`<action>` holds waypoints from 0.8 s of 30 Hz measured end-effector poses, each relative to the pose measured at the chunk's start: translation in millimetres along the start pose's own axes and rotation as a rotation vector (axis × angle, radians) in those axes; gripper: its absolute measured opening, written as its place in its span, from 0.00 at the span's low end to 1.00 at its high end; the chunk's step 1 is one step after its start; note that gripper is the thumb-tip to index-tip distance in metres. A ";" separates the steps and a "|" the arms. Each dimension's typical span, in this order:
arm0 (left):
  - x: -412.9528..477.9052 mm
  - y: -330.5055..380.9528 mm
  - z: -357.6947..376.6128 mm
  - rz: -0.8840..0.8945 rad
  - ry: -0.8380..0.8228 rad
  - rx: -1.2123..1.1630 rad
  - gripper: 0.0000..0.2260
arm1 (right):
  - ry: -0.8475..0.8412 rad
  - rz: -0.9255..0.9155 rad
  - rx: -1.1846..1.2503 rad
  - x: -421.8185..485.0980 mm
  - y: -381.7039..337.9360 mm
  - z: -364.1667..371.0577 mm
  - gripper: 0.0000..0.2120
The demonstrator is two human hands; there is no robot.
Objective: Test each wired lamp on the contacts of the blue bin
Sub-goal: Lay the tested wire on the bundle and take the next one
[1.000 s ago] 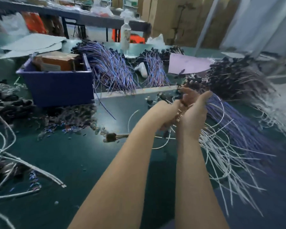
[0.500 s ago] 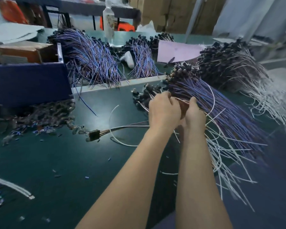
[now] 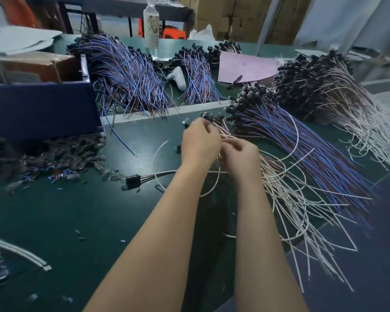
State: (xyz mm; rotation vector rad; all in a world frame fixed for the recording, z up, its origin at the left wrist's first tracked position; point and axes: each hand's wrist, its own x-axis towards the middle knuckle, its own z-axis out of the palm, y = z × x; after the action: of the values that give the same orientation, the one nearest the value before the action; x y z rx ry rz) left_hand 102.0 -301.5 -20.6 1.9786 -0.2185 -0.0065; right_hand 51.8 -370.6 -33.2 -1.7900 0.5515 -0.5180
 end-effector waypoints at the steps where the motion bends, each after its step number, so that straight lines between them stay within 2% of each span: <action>1: 1.0 -0.5 -6.4 -0.014 0.055 -0.071 0.10 | -0.107 -0.086 -0.193 -1.9 -2.2 4.7 0.06; 3: 5.8 -1.8 -21.0 -0.013 0.122 -0.185 0.08 | -0.351 -0.199 -0.567 -12.5 -12.6 19.9 0.06; 5: 6.5 -2.3 -33.1 -0.011 0.116 -0.236 0.06 | -0.516 -0.254 -0.629 -22.1 -18.0 34.1 0.03; 8: 7.3 -4.8 -52.7 -0.021 0.078 -0.250 0.06 | -0.588 -0.266 -0.667 -26.6 -18.2 51.1 0.12; 9: 7.8 -6.3 -59.2 -0.029 0.057 -0.231 0.06 | -0.593 -0.273 -0.720 -25.6 -17.8 55.6 0.12; 11: 7.2 -10.0 -69.1 -0.030 0.021 -0.140 0.08 | -0.512 -0.277 -0.805 -23.8 -16.6 62.2 0.07; 13: 4.6 -14.8 -77.6 -0.029 -0.024 -0.037 0.11 | -0.334 -0.260 -0.780 -22.4 -14.6 66.2 0.07; 16: -0.5 -21.3 -89.8 -0.077 -0.112 0.069 0.15 | 0.015 -0.198 -0.534 -23.4 -20.4 66.2 0.09; 17: -2.9 -21.9 -93.2 -0.095 -0.136 0.075 0.17 | 0.080 -0.204 -0.450 -23.8 -24.8 66.2 0.08; 19: -7.4 -20.7 -95.7 -0.113 -0.157 0.004 0.18 | 0.098 -0.282 -0.329 -24.7 -33.7 68.2 0.07; 24: -9.7 -13.7 -97.4 0.007 -0.014 -0.202 0.11 | -0.087 -0.371 -0.286 -31.8 -52.7 69.0 0.07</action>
State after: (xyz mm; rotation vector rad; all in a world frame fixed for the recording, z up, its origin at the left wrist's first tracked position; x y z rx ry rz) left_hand 104.7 -206.3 5.8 1.7772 -0.2251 -0.0367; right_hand 73.7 -285.9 -3.2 -2.1952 0.2395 -0.6333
